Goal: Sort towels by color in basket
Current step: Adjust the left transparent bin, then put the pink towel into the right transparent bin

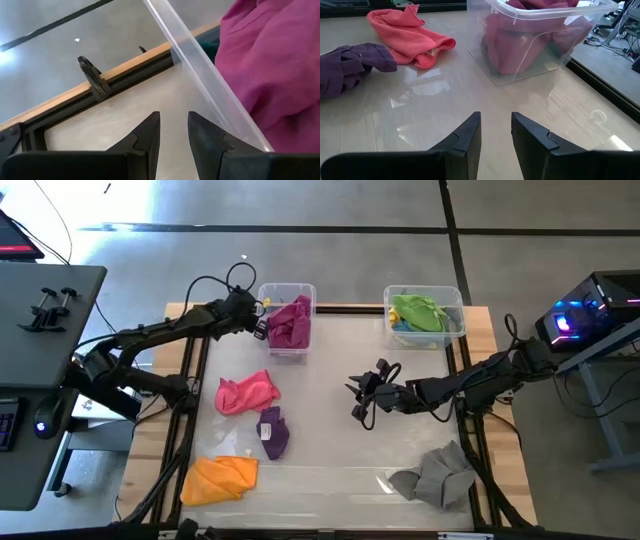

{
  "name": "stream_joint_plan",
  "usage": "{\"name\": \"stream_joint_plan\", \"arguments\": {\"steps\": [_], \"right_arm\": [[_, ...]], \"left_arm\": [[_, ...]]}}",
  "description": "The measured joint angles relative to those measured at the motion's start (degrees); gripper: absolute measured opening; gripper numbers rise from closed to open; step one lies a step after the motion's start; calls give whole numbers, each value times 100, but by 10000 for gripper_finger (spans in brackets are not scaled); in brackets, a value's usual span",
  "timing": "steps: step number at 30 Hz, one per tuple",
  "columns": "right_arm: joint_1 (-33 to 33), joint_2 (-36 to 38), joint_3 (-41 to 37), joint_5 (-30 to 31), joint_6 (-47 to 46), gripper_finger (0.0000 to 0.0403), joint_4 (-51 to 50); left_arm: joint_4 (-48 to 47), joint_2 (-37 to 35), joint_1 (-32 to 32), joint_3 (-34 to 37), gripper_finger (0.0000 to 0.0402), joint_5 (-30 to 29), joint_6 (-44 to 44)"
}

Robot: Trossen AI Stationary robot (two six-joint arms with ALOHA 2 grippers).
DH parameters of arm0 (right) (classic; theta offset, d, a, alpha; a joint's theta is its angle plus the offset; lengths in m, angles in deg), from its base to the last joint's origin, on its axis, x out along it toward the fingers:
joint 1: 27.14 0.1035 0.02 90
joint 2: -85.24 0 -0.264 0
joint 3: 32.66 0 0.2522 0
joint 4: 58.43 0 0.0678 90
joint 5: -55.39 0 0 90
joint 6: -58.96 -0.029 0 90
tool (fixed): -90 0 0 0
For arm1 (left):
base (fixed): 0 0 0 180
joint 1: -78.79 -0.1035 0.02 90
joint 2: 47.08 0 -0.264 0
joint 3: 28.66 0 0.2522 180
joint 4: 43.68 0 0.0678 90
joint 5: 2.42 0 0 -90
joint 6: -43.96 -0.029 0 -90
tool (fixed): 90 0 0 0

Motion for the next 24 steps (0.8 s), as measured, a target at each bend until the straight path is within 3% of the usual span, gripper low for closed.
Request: {"name": "stream_joint_plan", "arguments": {"steps": [6,13,20,24], "right_arm": [[0,0,0,-1,2,101,-4],[0,0,0,0,-19,101,-3],[0,0,0,0,-12,101,88],[-2,0,2,0,-2,101,245]], "left_arm": [[-441,-311,0,-153,87,-53,-171],[-1105,-1248,322,-311,87,-187,-171],[-1017,-2081,1617,55,87,11,12],[-518,-2302,2581,439,87,12,131]]}}
